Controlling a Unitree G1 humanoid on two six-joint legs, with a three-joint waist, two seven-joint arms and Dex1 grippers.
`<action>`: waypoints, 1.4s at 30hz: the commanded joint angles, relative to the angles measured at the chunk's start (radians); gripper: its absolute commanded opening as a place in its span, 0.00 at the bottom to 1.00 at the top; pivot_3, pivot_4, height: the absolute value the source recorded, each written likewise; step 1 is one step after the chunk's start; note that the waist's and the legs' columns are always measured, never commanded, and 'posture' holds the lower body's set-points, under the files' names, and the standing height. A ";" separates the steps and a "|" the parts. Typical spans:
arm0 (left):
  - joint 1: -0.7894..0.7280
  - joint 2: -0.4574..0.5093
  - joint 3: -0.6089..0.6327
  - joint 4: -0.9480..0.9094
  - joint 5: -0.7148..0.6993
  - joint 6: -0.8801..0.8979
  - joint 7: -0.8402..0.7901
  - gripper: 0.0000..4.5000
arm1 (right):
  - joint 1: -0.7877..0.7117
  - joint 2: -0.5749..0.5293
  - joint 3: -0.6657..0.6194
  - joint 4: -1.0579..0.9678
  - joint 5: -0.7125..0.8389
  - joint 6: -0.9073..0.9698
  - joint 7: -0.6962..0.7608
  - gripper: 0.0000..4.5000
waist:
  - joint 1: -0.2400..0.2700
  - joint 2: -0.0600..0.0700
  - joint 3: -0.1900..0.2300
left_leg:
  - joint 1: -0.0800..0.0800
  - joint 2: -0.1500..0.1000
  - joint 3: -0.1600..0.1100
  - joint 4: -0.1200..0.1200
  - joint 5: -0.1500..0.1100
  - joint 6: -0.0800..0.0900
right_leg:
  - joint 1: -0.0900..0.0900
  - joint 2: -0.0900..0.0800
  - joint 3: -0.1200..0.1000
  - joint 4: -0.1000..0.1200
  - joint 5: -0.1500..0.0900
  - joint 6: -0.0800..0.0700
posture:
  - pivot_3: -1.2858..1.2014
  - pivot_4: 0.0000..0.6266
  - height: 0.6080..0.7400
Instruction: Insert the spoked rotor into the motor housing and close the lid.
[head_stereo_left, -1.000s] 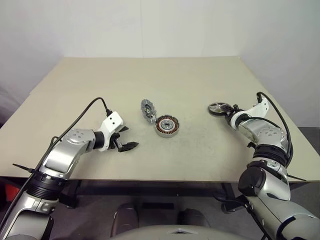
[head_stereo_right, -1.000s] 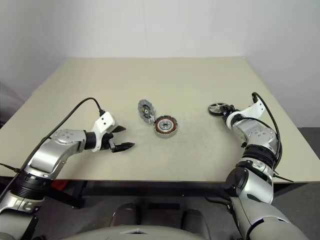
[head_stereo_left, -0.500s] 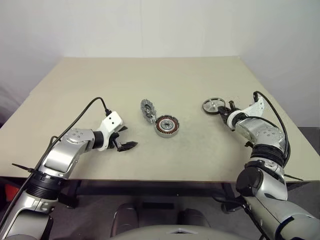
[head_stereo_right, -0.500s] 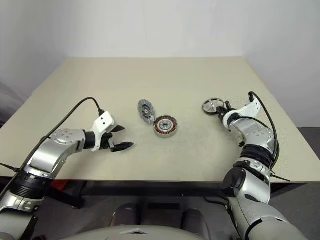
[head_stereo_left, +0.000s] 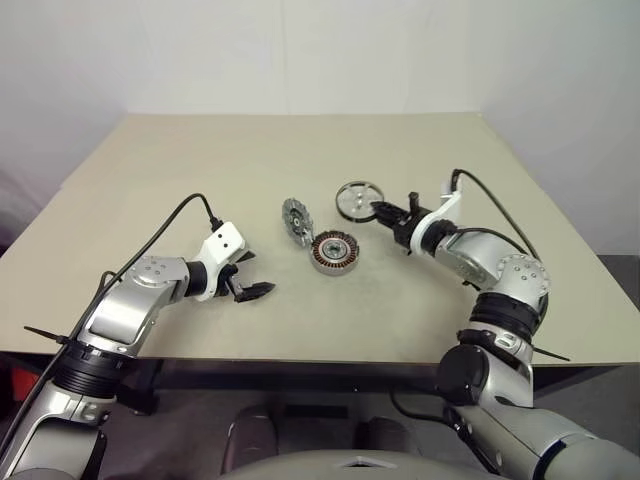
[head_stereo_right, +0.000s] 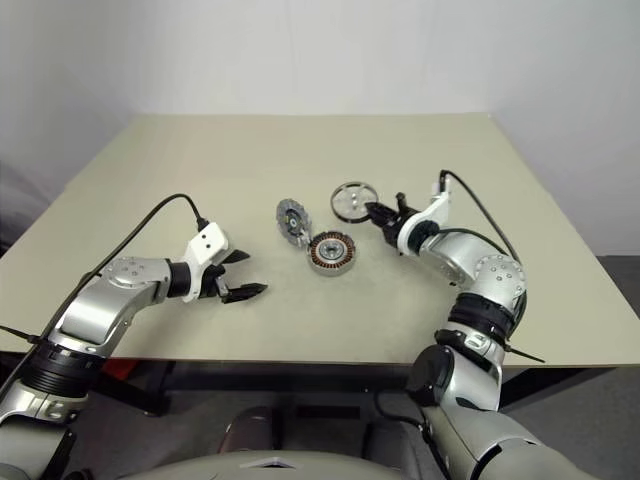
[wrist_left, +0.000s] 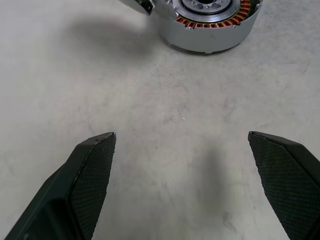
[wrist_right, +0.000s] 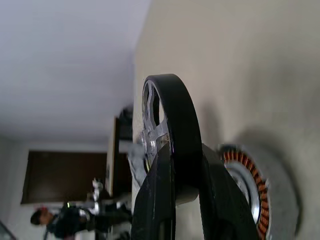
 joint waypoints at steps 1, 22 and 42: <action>-0.022 0.005 0.017 -0.012 0.001 -0.015 -0.003 1.00 | 0.008 0.047 0.037 -0.067 0.075 0.033 -0.061 0.07 | -0.001 0.000 0.000 | 0.000 0.000 0.000 0.000 0.000 0.000 | 0.000 0.000 0.000 0.000 0.000 0.000 | 0.52 0.00 1.00; 0.011 0.024 0.038 -0.045 -0.003 0.002 0.008 1.00 | 0.115 0.086 0.147 -0.146 0.262 -0.035 -0.298 0.07 | -0.001 0.000 0.000 | -0.001 0.000 0.000 -0.002 0.001 -0.001 | -0.002 0.000 0.000 -0.001 0.000 0.001 | 0.52 0.00 1.00; -0.006 0.028 0.038 -0.029 0.005 -0.007 0.001 1.00 | 0.221 0.014 0.324 -0.210 0.452 -0.212 -0.433 0.07 | -0.001 0.000 0.000 | -0.002 0.000 0.000 -0.002 0.001 -0.001 | -0.003 0.000 0.000 -0.001 0.000 0.001 | 0.52 0.00 1.00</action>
